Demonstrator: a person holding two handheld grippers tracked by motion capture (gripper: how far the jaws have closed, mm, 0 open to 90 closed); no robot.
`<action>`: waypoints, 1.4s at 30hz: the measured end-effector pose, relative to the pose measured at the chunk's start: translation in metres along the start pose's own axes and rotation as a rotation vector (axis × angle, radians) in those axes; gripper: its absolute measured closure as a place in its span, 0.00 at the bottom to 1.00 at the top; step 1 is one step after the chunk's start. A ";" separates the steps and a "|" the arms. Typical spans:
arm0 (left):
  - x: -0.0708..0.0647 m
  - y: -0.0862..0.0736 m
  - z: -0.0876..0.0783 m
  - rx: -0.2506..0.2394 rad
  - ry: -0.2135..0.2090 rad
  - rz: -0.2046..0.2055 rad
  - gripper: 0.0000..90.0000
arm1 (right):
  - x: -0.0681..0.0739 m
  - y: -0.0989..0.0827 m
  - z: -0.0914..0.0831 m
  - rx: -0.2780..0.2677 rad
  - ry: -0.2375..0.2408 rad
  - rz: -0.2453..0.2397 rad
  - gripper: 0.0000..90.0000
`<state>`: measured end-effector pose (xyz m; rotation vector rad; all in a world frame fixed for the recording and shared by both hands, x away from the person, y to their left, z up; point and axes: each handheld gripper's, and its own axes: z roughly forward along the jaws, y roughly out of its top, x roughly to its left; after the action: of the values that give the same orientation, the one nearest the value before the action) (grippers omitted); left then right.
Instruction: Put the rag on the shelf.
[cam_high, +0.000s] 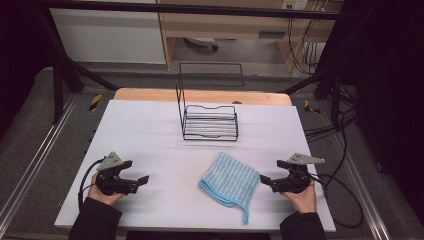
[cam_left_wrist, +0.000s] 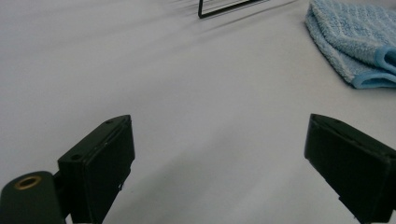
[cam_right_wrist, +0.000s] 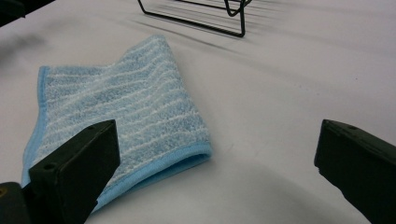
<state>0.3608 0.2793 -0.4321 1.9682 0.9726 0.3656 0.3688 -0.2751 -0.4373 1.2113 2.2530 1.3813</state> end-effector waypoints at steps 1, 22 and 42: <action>0.000 0.000 0.000 0.003 0.001 0.004 0.09 | 0.000 0.000 0.000 0.002 -0.001 0.000 0.01; -0.027 0.015 0.016 0.027 -0.016 0.005 0.13 | 0.005 0.000 0.007 0.022 0.002 -0.017 0.01; -0.083 0.057 0.052 0.030 -0.069 0.011 0.26 | 0.009 0.000 0.013 0.052 0.003 -0.038 0.03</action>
<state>0.3651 0.1691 -0.4053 2.0007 0.9279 0.2890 0.3705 -0.2597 -0.4426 1.1761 2.3152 1.3199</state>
